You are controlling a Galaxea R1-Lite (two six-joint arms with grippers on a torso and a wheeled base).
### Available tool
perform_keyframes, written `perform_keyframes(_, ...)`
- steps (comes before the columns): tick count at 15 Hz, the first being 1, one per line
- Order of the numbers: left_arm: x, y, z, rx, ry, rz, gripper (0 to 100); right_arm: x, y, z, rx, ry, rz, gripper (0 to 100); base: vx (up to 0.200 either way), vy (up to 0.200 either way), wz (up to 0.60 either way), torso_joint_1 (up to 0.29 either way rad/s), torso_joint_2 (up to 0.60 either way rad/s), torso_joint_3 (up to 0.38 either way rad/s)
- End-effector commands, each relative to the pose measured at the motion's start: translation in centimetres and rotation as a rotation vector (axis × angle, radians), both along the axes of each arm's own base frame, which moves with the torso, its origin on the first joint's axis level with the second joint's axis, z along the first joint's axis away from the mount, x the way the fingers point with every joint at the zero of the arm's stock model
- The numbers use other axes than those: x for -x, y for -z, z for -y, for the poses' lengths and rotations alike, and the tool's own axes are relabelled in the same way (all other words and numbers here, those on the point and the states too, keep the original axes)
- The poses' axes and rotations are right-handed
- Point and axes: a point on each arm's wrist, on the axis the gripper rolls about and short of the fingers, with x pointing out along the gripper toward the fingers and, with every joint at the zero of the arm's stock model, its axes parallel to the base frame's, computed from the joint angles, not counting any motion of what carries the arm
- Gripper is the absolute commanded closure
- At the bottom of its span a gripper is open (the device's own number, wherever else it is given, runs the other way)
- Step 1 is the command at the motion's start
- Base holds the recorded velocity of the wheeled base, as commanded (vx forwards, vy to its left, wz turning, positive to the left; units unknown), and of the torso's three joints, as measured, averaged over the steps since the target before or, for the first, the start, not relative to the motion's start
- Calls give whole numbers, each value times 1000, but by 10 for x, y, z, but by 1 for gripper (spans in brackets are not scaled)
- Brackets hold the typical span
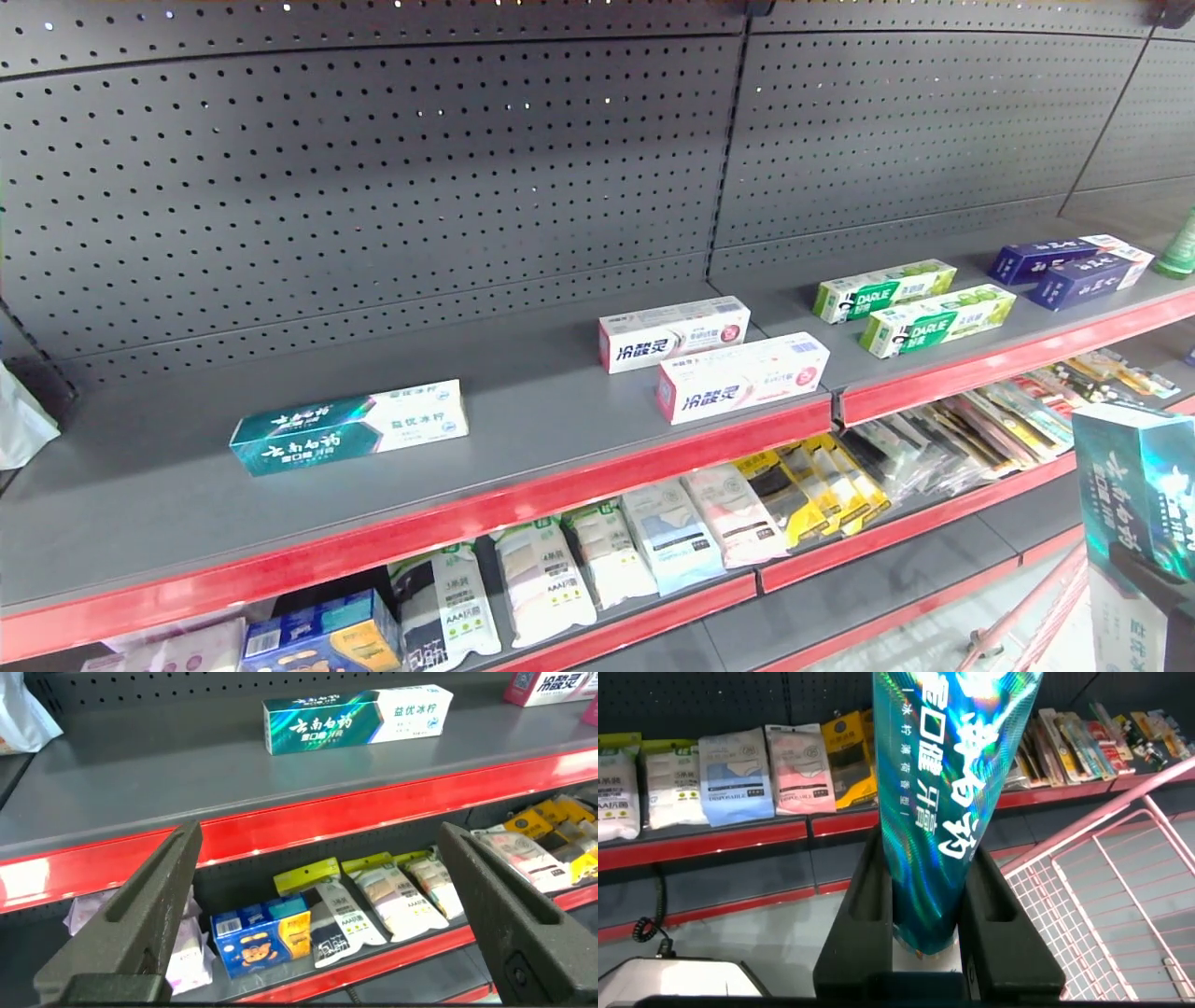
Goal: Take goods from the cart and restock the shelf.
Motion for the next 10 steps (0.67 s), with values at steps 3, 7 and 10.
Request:
perform_keyframes(3, 0, 0, 0, 0, 0, -1, 0, 0, 0, 0, 1, -2, -2, 100, 0, 0, 600, -1, -7, 2)
perform_keyframes(7, 0, 0, 0, 0, 0, -1, 0, 0, 2, 0, 1, -4, -9, 100, 0, 0, 300, 2, -2, 2)
perform_keyframes(10, 0, 0, 0, 0, 0, -1, 0, 0, 2, 0, 16, -10, -10, 100, 0, 0, 0, 0, 0, 0)
